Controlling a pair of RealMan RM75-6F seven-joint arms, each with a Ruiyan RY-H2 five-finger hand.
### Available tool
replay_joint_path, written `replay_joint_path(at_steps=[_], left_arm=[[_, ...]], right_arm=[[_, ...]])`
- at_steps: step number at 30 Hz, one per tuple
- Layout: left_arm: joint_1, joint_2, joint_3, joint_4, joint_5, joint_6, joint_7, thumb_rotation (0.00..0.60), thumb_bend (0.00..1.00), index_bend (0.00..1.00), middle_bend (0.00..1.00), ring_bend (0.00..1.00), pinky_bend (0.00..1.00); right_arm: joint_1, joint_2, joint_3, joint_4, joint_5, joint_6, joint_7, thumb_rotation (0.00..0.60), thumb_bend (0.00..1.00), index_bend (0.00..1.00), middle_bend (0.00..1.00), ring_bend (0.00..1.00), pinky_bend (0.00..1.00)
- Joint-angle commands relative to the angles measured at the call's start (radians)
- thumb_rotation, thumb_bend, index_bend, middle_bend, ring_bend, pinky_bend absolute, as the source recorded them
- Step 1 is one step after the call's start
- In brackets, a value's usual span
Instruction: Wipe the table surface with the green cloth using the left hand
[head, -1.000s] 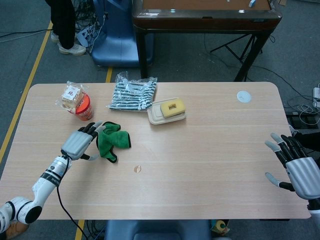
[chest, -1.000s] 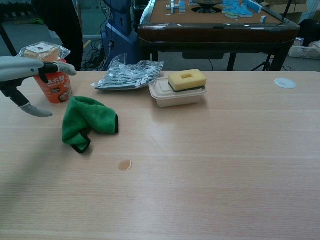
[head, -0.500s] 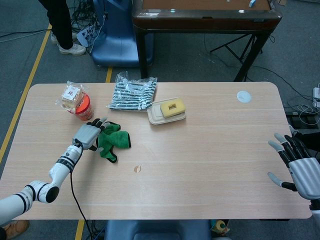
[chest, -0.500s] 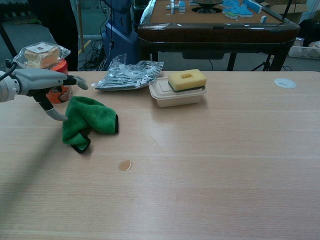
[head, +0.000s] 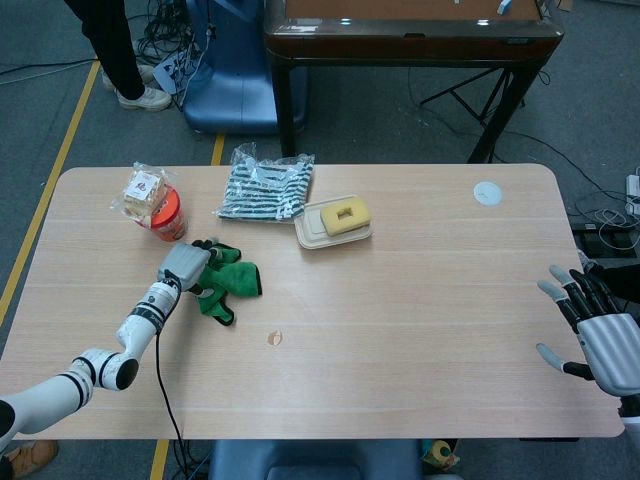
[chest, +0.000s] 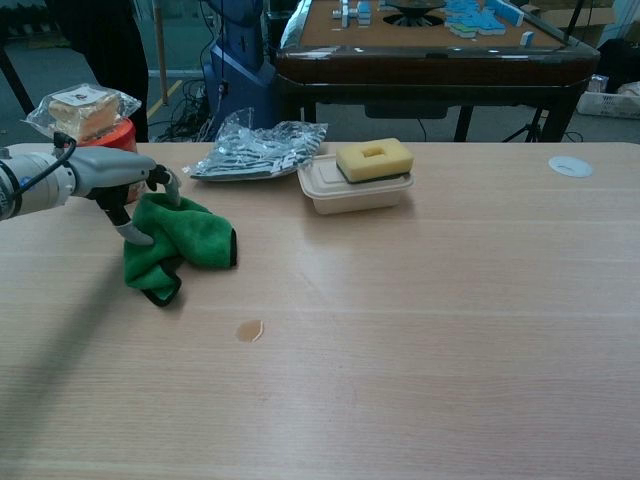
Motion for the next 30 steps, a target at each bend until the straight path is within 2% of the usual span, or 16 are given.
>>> replay_joint_path(at_steps=[1, 6, 9, 13, 19, 30], left_arm=[[-0.007, -0.034, 0.014, 0.050, 0.031, 0.011, -0.027, 0.600, 0.17, 0.42, 0.31, 0.39, 0.66], [-0.006, -0.052, 0.029, 0.079, 0.081, 0.020, -0.102, 0.600, 0.17, 0.54, 0.52, 0.58, 0.87], [0.000, -0.039, 0.040, 0.058, 0.131, 0.049, -0.164, 0.600, 0.17, 0.60, 0.62, 0.65, 0.93], [0.007, 0.003, 0.067, -0.008, 0.196, 0.073, -0.220, 0.600, 0.17, 0.61, 0.64, 0.67, 0.95], [0.015, 0.046, 0.124, -0.111, 0.279, 0.101, -0.225, 0.600, 0.17, 0.61, 0.64, 0.67, 0.95], [0.000, 0.017, 0.170, -0.227, 0.345, 0.106, -0.198, 0.600, 0.17, 0.61, 0.64, 0.66, 0.95]], right_arm=[[0.001, 0.000, 0.000, 0.000, 0.002, -0.003, 0.000, 0.600, 0.29, 0.09, 0.07, 0.00, 0.00], [0.002, 0.000, 0.000, -0.001, 0.006, -0.011, -0.001, 0.600, 0.29, 0.09, 0.08, 0.00, 0.00], [0.003, -0.001, 0.000, -0.001, 0.006, -0.013, 0.000, 0.600, 0.29, 0.09, 0.08, 0.00, 0.00], [0.003, -0.002, 0.000, -0.001, 0.006, -0.017, -0.001, 0.600, 0.29, 0.09, 0.08, 0.00, 0.00], [0.003, -0.004, -0.001, -0.002, 0.004, -0.018, -0.003, 0.600, 0.29, 0.09, 0.08, 0.00, 0.00], [-0.001, -0.001, -0.002, -0.008, 0.001, -0.013, -0.007, 0.600, 0.29, 0.09, 0.08, 0.00, 0.00]])
